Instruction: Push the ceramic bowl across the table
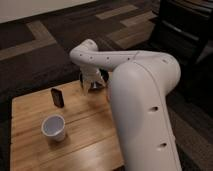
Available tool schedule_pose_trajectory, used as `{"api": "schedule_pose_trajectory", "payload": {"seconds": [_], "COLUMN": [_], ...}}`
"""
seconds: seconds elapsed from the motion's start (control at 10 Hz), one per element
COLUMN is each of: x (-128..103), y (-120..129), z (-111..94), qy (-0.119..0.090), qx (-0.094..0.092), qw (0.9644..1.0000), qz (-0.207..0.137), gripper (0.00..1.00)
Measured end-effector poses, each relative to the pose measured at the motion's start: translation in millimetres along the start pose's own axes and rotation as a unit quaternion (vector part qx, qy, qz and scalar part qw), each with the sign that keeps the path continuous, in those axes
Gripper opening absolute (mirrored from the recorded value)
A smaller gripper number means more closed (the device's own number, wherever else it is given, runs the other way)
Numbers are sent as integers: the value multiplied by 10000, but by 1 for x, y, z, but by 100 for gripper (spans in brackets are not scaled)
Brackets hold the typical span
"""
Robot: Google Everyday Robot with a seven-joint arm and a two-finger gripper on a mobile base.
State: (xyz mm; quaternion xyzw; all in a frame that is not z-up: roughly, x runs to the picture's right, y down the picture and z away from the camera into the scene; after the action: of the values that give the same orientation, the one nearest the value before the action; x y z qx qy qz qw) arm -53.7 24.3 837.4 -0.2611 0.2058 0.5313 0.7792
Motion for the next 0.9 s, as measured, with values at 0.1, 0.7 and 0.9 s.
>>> {"api": "schedule_pose_trajectory", "payload": {"seconds": [0.1, 0.7, 0.9], "x": [4, -7, -30], "y": [-1, -25, -42], "z": [9, 49, 60], "qy": [31, 284, 345], "qx": [-148, -548, -472], "qw": [9999, 9977, 9971], "qz": [21, -289, -480], "gripper": [65, 65, 65]}}
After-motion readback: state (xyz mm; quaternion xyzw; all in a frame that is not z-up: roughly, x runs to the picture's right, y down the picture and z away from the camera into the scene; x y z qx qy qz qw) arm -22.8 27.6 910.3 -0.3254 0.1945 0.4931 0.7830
